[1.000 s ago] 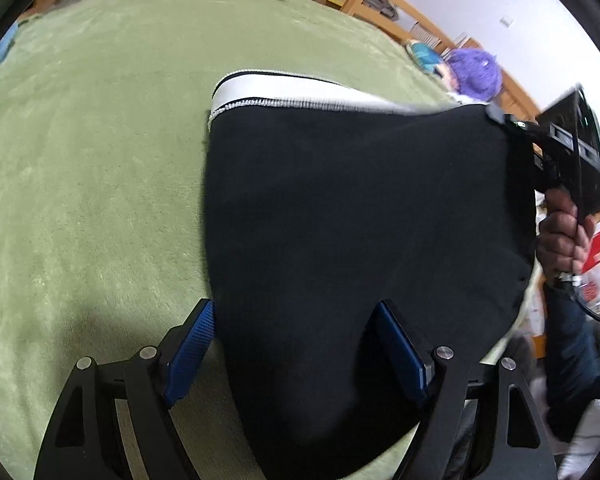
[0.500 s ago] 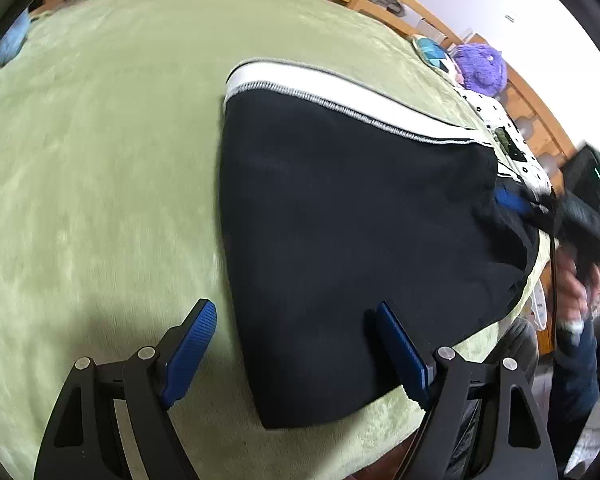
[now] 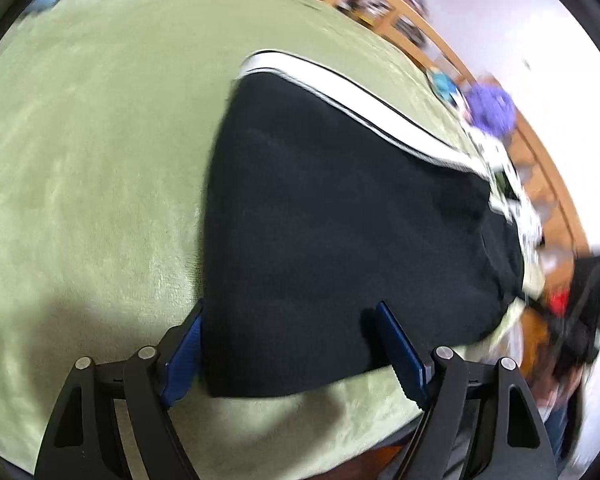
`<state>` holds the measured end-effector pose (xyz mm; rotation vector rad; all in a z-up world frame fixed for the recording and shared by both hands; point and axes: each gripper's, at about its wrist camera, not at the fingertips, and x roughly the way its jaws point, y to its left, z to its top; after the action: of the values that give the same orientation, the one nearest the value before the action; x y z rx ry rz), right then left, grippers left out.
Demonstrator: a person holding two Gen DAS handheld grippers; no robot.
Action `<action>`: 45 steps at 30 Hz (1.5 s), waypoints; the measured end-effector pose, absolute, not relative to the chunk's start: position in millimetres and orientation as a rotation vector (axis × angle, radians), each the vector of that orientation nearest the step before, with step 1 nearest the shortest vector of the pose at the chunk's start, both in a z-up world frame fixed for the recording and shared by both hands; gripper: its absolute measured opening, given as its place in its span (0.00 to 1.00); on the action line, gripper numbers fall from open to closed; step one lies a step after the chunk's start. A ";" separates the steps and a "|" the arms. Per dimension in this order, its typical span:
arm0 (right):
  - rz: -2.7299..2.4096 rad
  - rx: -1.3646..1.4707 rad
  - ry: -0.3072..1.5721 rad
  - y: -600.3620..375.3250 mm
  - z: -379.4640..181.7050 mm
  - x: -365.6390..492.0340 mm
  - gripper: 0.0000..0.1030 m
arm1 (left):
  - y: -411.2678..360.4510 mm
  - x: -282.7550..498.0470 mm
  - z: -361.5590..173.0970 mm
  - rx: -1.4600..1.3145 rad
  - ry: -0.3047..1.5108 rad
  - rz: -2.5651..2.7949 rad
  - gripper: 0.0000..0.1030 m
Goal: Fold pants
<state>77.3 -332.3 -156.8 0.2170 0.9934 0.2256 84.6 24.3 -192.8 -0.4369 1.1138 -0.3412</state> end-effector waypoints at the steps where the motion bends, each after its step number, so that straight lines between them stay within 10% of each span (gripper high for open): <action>1: 0.209 0.206 0.994 -336.2 -155.7 70.5 0.38 | 21.7 86.1 -190.5 -0.446 1.111 -0.317 0.63; 3: 0.185 0.235 1.014 -347.5 -158.7 57.7 0.38 | 21.7 87.9 -179.3 -0.451 1.084 -0.263 0.36; 6: 0.124 0.290 1.028 -365.0 -164.3 40.3 0.38 | 20.6 84.7 -156.8 -0.440 1.037 -0.261 0.21; 31: -0.263 0.375 0.785 -506.8 -70.9 -56.0 0.38 | -185.0 72.8 53.4 -0.099 0.728 -0.457 0.17; 45: -0.560 0.444 0.953 -609.3 -115.2 -131.3 0.38 | -486.4 96.4 12.0 0.062 0.801 -0.829 0.17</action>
<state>-131.3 -609.3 -115.2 0.4439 0.9528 -0.5605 96.4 -486.4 12.0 0.0618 0.8009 -0.8292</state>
